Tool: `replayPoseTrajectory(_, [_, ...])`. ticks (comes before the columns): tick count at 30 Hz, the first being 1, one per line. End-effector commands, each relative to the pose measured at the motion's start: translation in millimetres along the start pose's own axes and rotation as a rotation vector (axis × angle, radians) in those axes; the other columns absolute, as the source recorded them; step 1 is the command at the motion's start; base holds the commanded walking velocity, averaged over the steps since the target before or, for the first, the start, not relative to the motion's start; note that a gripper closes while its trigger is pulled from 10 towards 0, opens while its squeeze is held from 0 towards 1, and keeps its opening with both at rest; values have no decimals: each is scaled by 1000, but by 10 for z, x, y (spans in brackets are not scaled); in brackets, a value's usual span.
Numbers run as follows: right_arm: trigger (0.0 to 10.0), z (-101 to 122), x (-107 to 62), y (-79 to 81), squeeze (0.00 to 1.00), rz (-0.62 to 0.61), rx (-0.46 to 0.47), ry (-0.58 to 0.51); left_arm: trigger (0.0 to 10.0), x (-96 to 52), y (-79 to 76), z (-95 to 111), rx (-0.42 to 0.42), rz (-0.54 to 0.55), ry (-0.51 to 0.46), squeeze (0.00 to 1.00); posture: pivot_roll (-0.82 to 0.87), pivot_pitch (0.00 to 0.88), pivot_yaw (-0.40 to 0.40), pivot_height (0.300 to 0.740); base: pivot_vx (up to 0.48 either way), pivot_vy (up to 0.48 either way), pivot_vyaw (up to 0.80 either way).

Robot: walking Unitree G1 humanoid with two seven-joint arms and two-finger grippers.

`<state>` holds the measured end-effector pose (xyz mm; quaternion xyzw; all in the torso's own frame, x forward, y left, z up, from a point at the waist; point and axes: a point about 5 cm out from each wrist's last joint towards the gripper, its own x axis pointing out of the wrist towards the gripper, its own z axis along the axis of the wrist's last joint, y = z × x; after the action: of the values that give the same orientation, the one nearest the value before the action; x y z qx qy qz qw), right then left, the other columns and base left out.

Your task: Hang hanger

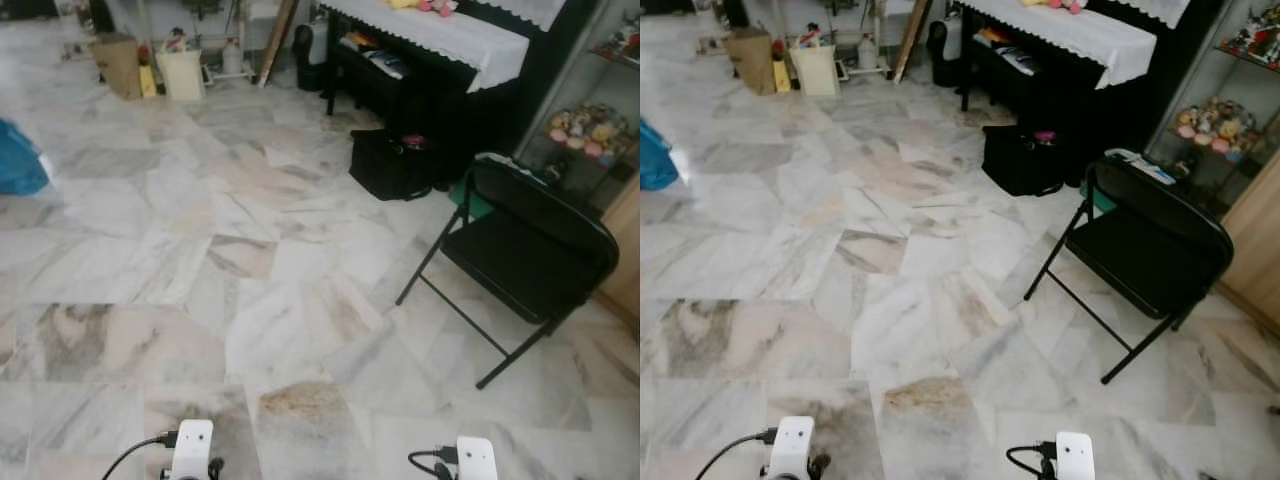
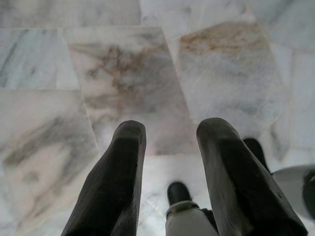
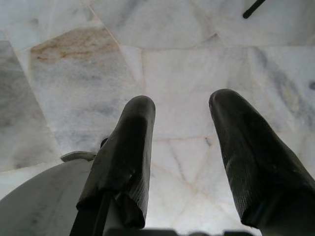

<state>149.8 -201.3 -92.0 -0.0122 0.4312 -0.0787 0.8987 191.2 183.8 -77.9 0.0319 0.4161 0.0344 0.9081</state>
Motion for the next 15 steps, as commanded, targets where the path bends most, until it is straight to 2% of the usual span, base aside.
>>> replayPoseTrajectory(1, [10000, -33, -11, 1, 0, -6, 6, 6, 10000, -15, 28, -66, 12, 0, 23, 0, -157, 0, -46, 740, 0, 0, -750])
replayPoseTrajectory(15, [10000, -66, -24, 22, 0, -3, 9, 9, 10000, -22, 44, -101, 46, -11, 40, 0, -164, 0, -27, 740, 0, 0, -750])
